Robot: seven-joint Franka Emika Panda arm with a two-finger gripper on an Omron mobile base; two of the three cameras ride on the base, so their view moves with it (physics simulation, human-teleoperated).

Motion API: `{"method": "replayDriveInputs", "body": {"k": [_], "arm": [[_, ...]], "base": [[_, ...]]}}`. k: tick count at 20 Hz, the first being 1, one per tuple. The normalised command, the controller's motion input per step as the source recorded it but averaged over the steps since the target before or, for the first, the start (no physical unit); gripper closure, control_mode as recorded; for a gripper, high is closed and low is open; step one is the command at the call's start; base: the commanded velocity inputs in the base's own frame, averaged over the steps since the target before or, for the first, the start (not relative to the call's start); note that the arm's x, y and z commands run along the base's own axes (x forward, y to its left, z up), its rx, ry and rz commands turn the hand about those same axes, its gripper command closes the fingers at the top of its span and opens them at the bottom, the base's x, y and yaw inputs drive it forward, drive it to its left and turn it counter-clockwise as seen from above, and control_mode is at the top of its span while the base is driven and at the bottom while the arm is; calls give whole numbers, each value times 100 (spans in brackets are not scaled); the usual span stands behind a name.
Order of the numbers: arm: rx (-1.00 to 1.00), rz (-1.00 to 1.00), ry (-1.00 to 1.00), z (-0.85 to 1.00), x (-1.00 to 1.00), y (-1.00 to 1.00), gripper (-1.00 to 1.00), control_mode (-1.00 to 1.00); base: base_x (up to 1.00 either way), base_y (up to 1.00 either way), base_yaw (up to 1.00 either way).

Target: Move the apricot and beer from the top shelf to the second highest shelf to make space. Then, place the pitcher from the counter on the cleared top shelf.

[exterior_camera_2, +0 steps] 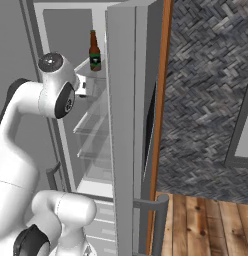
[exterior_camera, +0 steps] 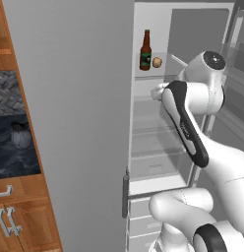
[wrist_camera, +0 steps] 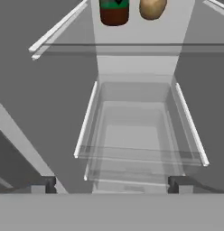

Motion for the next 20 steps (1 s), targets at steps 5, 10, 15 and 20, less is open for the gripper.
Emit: {"method": "replayDriveInputs", "body": {"k": [5,10,15,20], "arm": [[0,1,-33,50,0,-1,-100,-100],[0,1,-31,43,5,0,-100,-100],[0,2,-23,29,10,-9,-100,-100],[0,3,-5,52,29,-4,-100,-100]], "base": [[0,0,0],[0,0,0],[0,0,0],[0,0,0]]}}
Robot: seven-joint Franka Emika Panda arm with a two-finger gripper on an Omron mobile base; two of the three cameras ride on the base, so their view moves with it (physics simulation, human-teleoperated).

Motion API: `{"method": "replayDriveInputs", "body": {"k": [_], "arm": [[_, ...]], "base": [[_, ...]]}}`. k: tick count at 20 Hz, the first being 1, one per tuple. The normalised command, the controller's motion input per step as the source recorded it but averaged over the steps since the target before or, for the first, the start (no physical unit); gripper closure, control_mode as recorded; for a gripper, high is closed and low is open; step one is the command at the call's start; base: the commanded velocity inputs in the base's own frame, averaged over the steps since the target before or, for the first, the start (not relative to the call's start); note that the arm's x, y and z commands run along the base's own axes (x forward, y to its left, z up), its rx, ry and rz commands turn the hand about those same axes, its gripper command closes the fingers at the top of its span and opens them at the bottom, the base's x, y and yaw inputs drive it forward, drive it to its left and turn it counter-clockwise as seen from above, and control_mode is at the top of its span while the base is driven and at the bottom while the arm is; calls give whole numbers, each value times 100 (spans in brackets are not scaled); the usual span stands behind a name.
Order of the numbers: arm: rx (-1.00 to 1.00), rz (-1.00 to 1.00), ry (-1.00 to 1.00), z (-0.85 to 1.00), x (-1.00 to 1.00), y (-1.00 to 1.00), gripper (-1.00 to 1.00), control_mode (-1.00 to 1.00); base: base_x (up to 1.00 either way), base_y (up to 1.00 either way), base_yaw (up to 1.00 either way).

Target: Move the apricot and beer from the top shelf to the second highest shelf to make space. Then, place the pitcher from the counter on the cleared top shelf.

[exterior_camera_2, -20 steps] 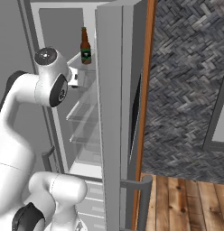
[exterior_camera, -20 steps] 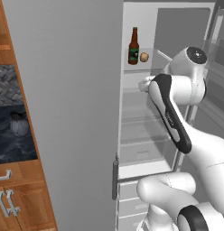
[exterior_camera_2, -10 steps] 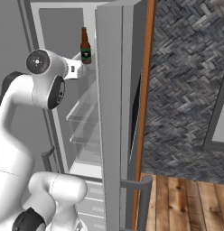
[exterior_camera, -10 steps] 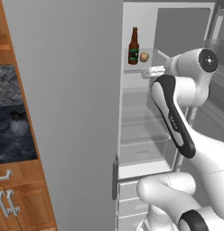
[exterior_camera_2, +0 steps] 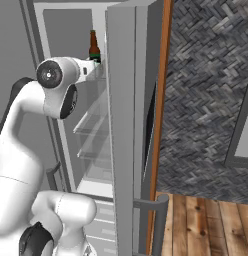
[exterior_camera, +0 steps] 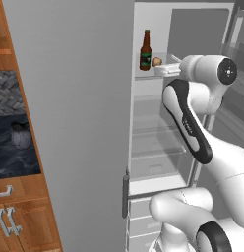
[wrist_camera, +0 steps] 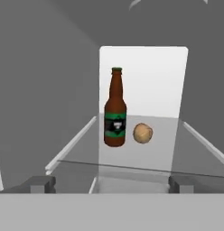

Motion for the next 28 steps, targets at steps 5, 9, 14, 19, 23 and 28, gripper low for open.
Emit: {"method": "replayDriveInputs", "body": {"k": [5,9,14,19,23,28], "arm": [[0,2,0,61,37,0,-100,-100],[0,0,9,30,48,-4,-100,-100],[0,0,3,1,40,-5,-100,-100],[0,1,0,0,34,0,-100,-100],[0,7,0,0,41,0,-100,-100],[0,13,2,0,49,0,-100,-100]], "base": [[0,0,0],[0,0,0],[0,0,0],[0,0,0],[0,0,0],[0,0,0]]}}
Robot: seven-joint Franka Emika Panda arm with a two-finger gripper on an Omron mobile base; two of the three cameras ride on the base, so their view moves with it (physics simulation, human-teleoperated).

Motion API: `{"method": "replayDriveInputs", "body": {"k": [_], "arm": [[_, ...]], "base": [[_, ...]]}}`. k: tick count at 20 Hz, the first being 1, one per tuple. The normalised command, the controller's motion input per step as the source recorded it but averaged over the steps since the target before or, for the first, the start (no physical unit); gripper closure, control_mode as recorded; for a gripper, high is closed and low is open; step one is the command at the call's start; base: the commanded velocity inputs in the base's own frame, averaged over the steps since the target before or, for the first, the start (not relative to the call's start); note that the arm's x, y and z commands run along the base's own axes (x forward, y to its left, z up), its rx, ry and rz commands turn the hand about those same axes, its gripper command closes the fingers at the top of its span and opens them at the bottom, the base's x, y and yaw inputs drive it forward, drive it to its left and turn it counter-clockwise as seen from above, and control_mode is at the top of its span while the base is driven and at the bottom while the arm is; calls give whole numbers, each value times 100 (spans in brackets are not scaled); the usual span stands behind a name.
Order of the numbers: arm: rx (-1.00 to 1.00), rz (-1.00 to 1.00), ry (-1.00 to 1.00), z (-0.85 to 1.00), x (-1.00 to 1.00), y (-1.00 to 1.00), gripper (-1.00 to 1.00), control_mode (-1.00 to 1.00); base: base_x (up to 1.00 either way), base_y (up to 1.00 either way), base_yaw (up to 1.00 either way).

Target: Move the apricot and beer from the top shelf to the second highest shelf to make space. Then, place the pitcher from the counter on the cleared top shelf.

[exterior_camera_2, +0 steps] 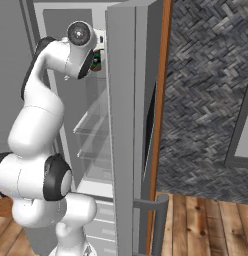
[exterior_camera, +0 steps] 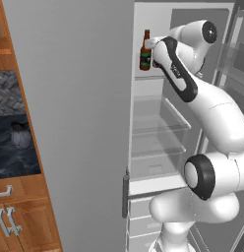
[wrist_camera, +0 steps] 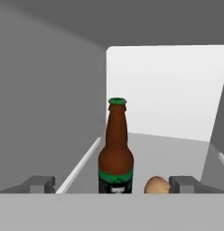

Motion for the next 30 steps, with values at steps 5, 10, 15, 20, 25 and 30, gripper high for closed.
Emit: {"method": "replayDriveInputs", "body": {"k": [5,10,15,20,25,30], "arm": [[0,16,9,-1,53,0,-100,-100],[0,10,16,-1,61,0,-100,-100],[0,8,15,-4,57,0,-100,-100],[0,8,7,-7,50,0,-100,-100],[0,8,0,-10,33,0,-100,-100],[0,6,-7,-27,9,7,100,-100]], "base": [[0,0,0],[0,0,0],[0,0,0],[0,0,0],[0,0,0],[0,0,0]]}}
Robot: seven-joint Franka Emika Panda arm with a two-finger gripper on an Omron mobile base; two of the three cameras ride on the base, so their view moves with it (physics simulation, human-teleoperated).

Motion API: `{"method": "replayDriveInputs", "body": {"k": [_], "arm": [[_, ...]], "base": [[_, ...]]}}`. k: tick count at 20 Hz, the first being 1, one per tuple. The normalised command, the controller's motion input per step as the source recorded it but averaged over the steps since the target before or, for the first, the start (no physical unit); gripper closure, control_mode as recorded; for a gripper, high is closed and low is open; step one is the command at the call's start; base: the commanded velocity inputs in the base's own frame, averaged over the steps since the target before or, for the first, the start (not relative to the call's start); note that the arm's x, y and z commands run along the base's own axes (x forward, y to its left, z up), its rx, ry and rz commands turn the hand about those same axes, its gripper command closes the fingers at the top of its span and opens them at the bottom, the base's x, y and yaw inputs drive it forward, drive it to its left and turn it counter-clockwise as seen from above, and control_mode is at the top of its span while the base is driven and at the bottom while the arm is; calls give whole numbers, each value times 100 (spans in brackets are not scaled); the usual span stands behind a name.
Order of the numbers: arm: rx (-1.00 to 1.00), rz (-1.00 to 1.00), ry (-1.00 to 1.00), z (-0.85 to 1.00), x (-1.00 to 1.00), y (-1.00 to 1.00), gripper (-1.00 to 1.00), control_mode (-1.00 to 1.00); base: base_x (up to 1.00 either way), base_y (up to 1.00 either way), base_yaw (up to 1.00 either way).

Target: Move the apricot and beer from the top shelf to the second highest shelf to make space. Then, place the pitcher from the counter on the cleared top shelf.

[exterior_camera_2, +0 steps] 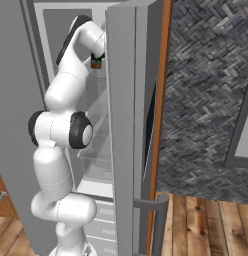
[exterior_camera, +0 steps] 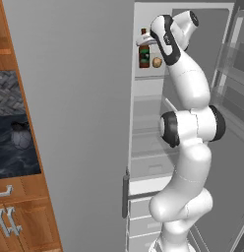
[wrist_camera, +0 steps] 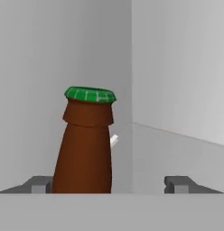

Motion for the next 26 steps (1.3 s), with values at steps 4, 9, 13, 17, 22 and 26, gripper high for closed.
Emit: {"method": "replayDriveInputs", "body": {"k": [4,9,13,17,22,26], "arm": [[0,2,-11,-26,1,19,100,-100],[0,0,-7,-8,1,1,100,-100],[0,0,-13,-34,-18,0,100,-100],[0,0,-21,-31,-57,3,100,-100],[0,0,-23,-5,-80,11,100,-100],[-2,-3,-12,0,-99,6,100,-100]], "base": [[0,0,0],[0,0,0],[0,0,0],[0,0,0],[0,0,0],[0,0,0]]}}
